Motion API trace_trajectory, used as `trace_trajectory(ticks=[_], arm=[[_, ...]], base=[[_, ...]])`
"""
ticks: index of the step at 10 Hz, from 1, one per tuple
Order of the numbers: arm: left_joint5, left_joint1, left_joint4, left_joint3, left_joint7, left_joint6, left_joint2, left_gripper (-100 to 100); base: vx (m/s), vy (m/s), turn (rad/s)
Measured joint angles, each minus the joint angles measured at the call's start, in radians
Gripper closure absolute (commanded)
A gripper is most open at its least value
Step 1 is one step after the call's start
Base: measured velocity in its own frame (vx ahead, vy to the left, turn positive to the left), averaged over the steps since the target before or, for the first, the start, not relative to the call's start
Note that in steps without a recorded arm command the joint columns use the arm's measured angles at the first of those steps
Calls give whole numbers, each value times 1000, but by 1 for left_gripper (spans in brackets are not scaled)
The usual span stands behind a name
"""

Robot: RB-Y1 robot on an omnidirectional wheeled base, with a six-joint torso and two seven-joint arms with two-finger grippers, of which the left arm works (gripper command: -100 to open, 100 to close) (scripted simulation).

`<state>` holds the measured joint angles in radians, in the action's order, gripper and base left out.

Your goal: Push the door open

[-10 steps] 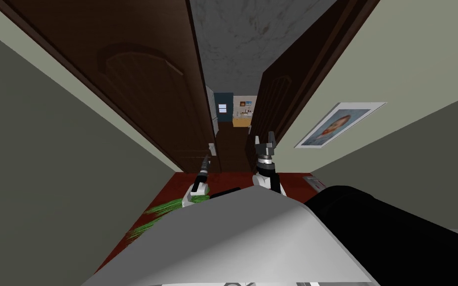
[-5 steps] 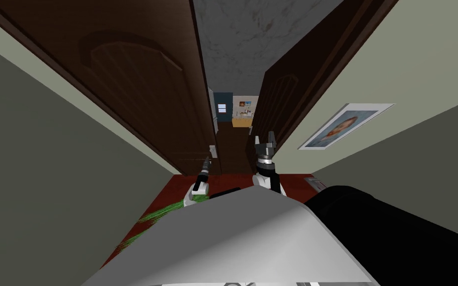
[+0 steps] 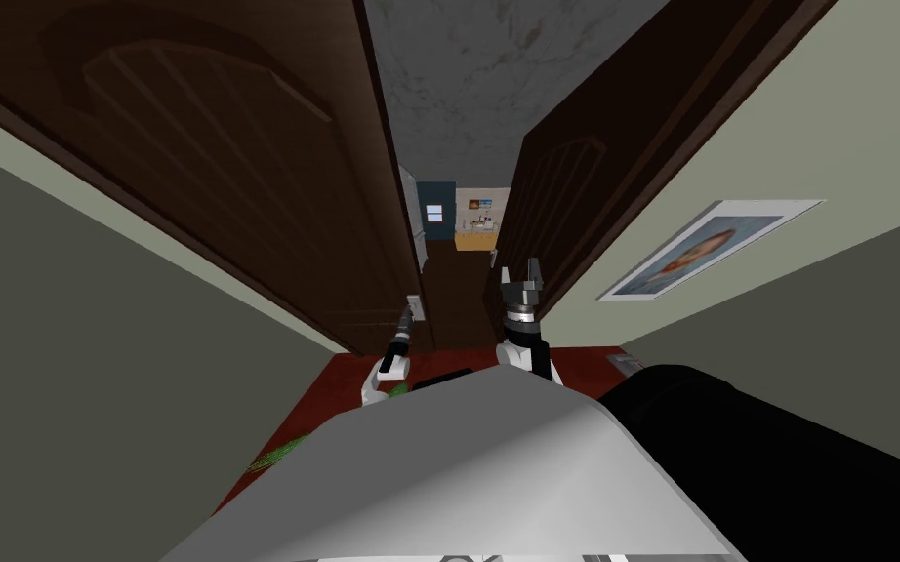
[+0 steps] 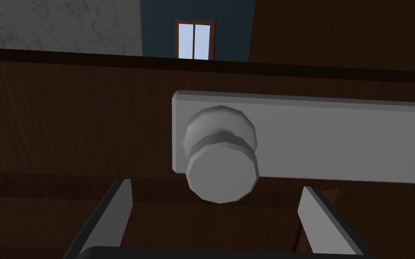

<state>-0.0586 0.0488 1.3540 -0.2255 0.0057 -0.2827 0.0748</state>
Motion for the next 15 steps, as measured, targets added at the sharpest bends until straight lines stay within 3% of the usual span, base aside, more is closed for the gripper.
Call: trace_trajectory(ticks=[3,4,9,13,15], arm=[[-1,-14,-16,10,1,0,-6,-100],[-1,-15,-17,10,1,-1,-6,100],[-1,-17,-16,11,1,0,-6,100],[-3,-7,-24,23,-2,7,-1,100],[-5,-20,-34,41,-6,8,-1,100]], base=[[150,-15,-15],[-11,3,6],[-11,2,-4],[149,-70,43],[183,-105,43]])
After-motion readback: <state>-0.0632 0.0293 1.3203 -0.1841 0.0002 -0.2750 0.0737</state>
